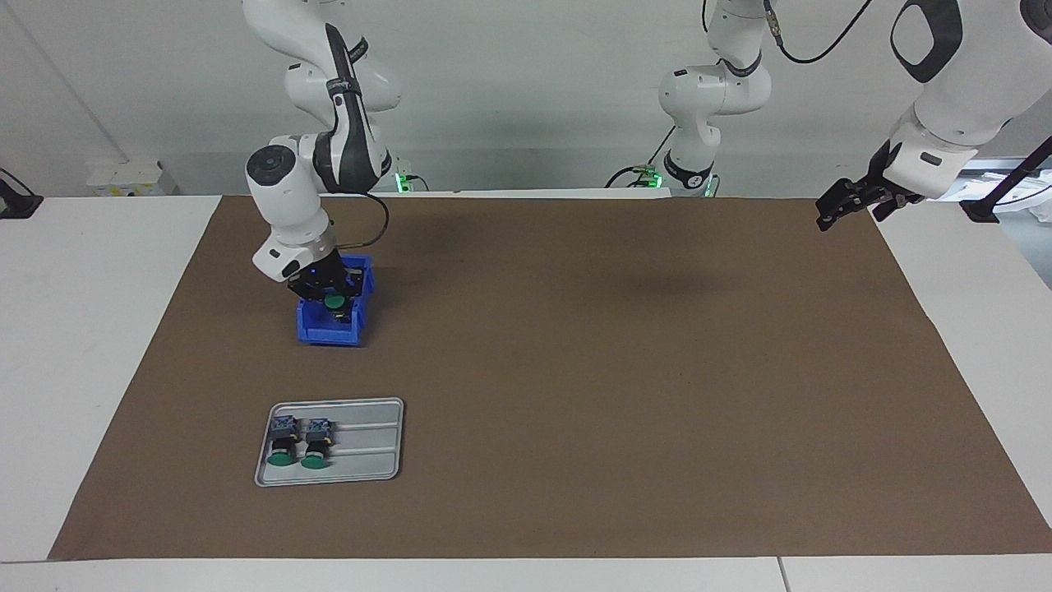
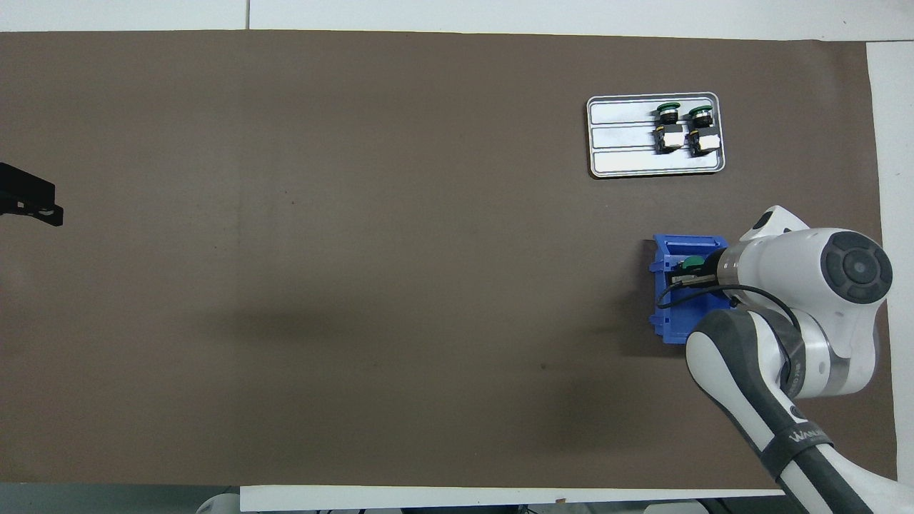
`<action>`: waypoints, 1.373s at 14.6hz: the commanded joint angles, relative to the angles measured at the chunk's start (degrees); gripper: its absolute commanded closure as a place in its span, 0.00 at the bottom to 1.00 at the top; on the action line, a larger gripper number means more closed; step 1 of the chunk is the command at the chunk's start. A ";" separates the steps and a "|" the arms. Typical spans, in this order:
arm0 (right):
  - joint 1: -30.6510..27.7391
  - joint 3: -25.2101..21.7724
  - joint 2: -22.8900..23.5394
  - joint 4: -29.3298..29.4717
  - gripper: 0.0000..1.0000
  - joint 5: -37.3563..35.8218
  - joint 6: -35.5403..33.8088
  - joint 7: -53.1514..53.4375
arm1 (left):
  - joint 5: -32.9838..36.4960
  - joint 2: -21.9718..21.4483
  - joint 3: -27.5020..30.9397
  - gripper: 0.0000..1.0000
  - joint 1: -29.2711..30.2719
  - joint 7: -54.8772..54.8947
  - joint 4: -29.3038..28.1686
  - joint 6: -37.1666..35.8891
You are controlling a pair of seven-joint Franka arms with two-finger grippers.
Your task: Place and press button with both arms
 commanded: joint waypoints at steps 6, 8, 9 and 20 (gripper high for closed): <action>-0.58 0.23 -2.38 3.07 0.52 0.57 -6.94 -0.75 | 0.02 -0.94 -0.04 0.00 -0.65 2.84 -1.67 1.55; -1.19 0.14 -3.71 7.72 0.45 0.48 -14.40 -1.37 | 0.02 -1.02 -0.04 0.00 -0.65 3.02 -1.76 1.55; -1.54 0.14 -4.06 10.18 0.42 0.40 -17.66 -1.46 | 0.02 -1.02 -0.04 0.00 -0.56 3.02 -1.67 1.64; -5.94 -0.04 3.93 53.34 0.00 0.13 -56.10 -1.37 | 0.02 -1.02 0.40 0.00 0.06 2.50 -1.76 1.38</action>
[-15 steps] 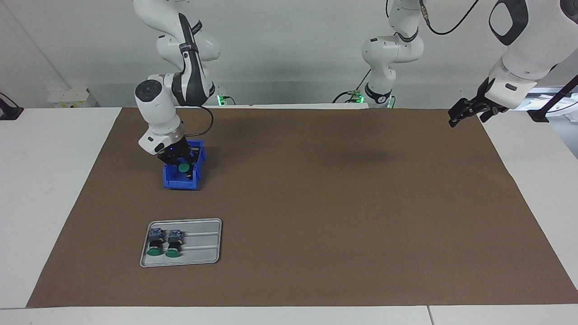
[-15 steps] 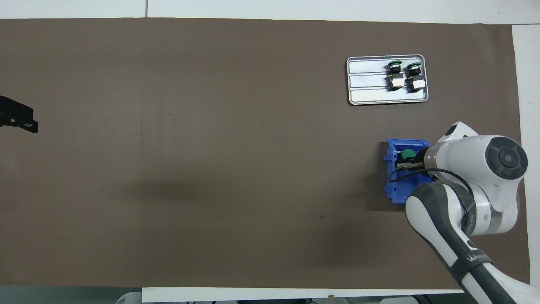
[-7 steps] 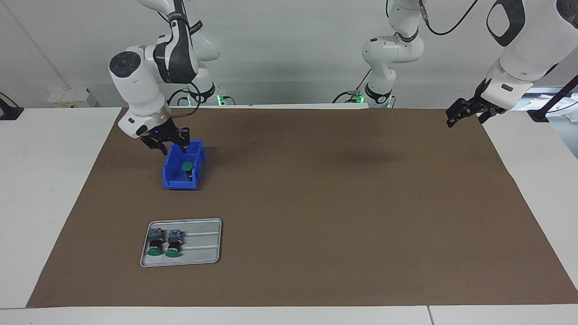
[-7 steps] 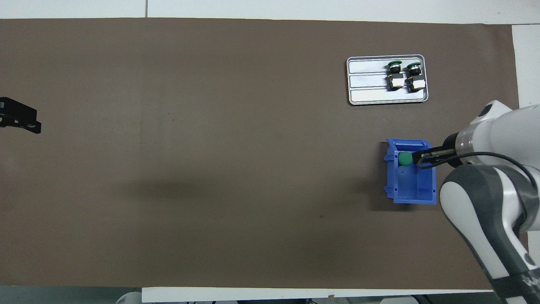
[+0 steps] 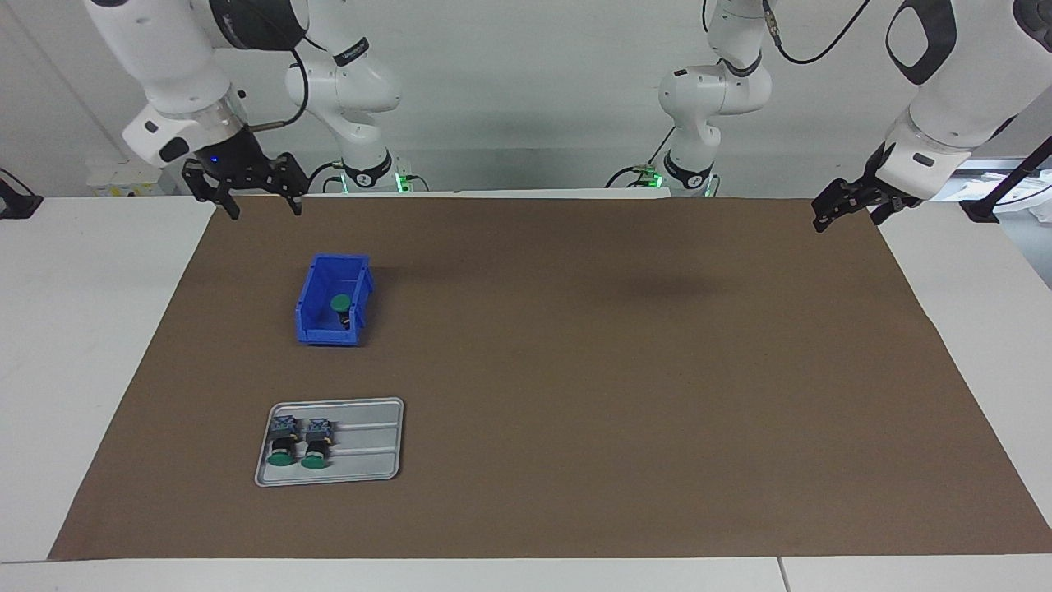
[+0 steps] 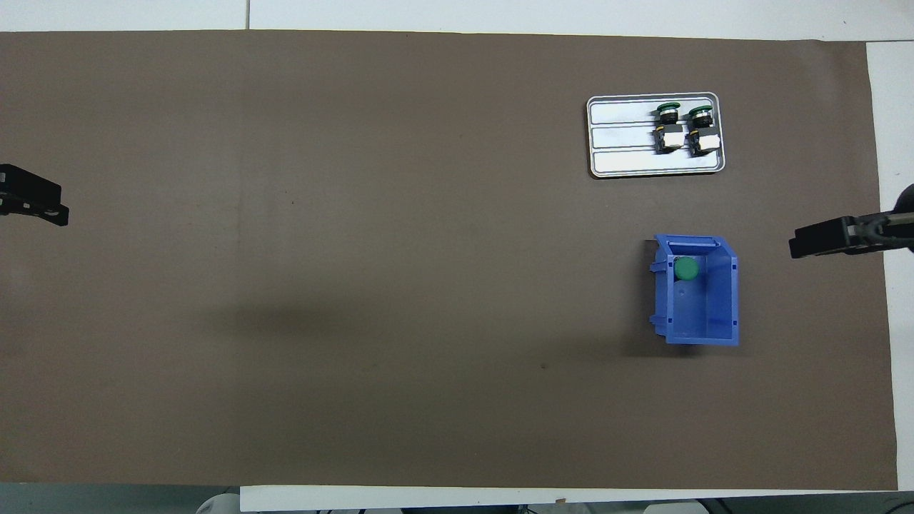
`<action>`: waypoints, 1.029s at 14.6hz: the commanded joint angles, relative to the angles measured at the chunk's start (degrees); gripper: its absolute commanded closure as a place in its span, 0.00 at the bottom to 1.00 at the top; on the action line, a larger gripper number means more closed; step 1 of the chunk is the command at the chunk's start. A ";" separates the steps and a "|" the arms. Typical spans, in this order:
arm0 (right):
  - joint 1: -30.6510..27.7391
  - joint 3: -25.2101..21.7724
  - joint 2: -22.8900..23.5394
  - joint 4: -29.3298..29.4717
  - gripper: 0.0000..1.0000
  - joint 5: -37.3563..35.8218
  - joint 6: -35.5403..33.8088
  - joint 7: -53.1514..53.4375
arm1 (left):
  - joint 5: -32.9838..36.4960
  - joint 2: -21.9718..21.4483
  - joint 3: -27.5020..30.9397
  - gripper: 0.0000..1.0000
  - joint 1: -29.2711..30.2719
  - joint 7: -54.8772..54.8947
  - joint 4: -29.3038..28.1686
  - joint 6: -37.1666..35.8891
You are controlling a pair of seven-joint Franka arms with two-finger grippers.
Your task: Place and press button with both arms
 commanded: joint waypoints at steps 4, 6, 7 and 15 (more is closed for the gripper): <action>-2.21 0.28 10.37 14.45 0.00 -0.64 -6.87 -0.79 | 0.03 -1.02 0.18 0.00 0.37 0.29 -1.32 0.81; -1.77 0.37 12.40 16.67 0.00 -0.64 -8.02 -0.79 | 0.11 -1.02 0.27 0.00 0.37 0.29 -1.32 0.89; -1.08 0.28 12.58 16.67 0.00 -0.99 -8.29 -0.79 | 0.11 -1.02 0.27 0.00 0.37 0.29 -1.32 0.89; 0.25 0.28 11.79 15.97 0.00 -2.40 -7.94 -0.88 | 0.11 -1.02 -0.08 0.00 -0.78 0.20 -1.32 0.90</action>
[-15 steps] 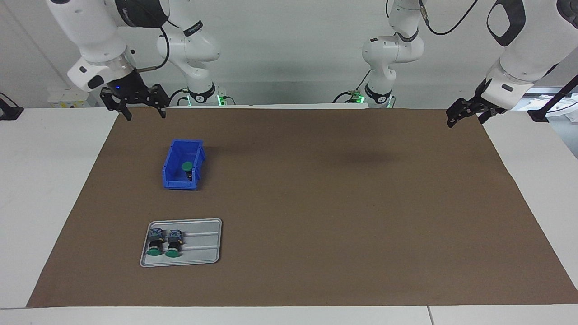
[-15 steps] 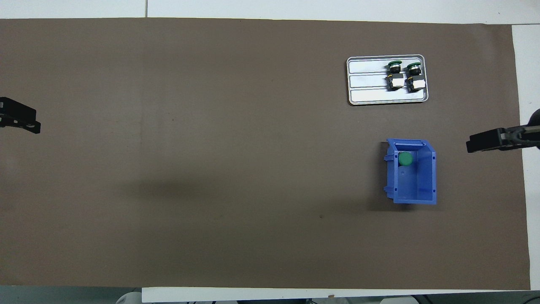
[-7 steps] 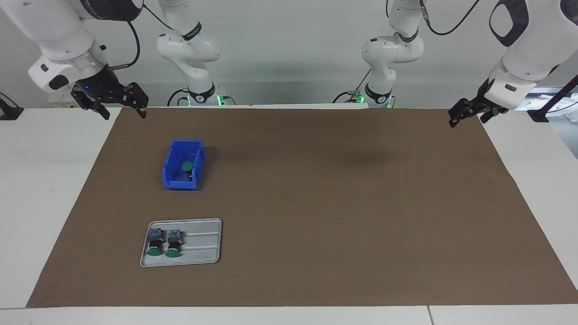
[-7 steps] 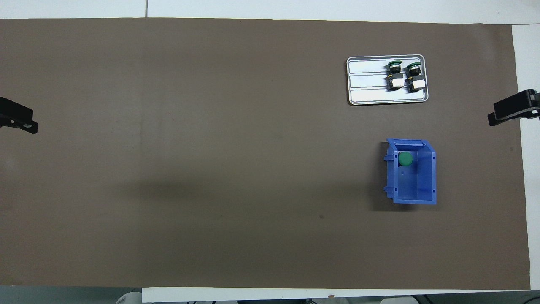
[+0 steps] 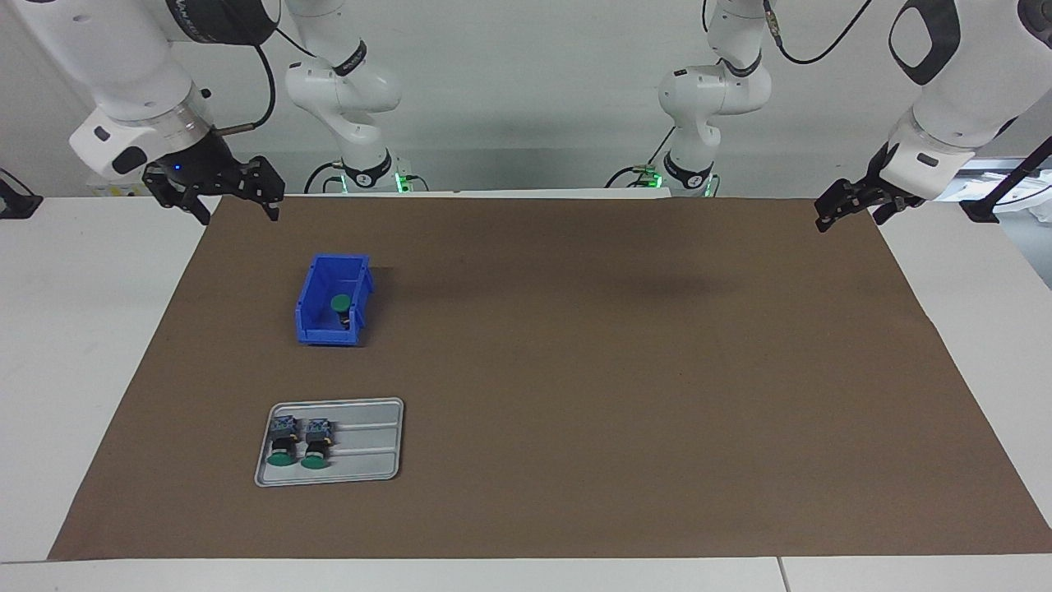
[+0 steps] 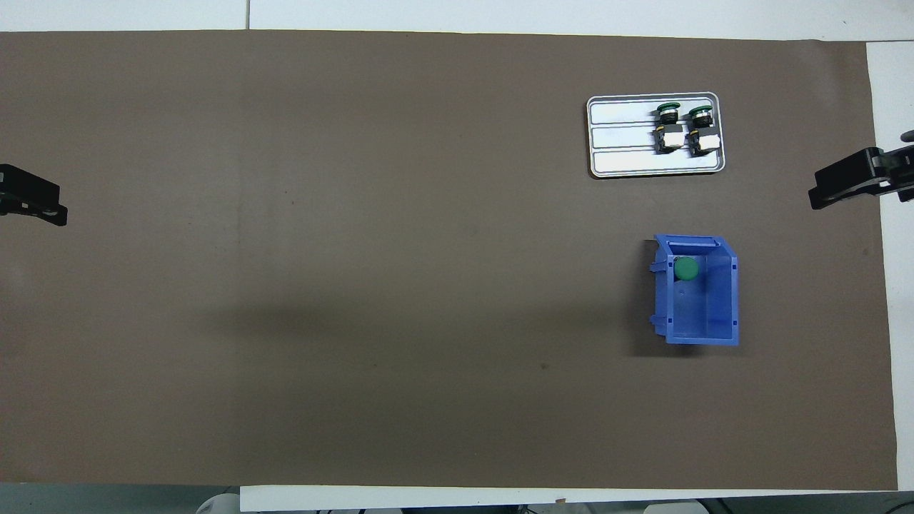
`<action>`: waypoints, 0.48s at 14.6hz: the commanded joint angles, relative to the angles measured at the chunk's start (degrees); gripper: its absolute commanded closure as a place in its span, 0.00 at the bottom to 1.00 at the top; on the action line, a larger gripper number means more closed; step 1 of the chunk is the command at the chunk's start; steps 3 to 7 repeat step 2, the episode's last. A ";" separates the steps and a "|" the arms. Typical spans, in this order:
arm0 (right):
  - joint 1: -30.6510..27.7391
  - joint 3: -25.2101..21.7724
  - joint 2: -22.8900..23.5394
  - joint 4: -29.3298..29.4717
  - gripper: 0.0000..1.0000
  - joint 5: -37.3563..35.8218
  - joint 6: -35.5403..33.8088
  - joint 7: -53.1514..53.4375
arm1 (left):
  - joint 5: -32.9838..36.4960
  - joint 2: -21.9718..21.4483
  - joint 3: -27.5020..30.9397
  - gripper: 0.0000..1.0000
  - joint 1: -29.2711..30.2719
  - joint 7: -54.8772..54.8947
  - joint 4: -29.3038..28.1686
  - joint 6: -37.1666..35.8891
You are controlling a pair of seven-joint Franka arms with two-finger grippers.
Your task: Place and press button with both arms
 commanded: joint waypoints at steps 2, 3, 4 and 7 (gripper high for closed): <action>-1.06 0.14 0.15 0.72 0.00 -0.44 -1.18 -0.84 | 0.11 -1.02 0.05 0.00 -0.59 0.29 -1.31 0.45; -1.06 0.14 0.15 0.72 0.00 -0.44 -1.18 -0.84 | 0.11 -1.02 0.05 0.00 -0.59 0.29 -1.31 0.45; -1.06 0.14 0.15 0.72 0.00 -0.44 -1.18 -0.84 | 0.11 -1.02 0.05 0.00 -0.59 0.29 -1.31 0.45; -1.06 0.14 0.15 0.72 0.00 -0.44 -1.18 -0.84 | 0.11 -1.02 0.05 0.00 -0.59 0.29 -1.31 0.45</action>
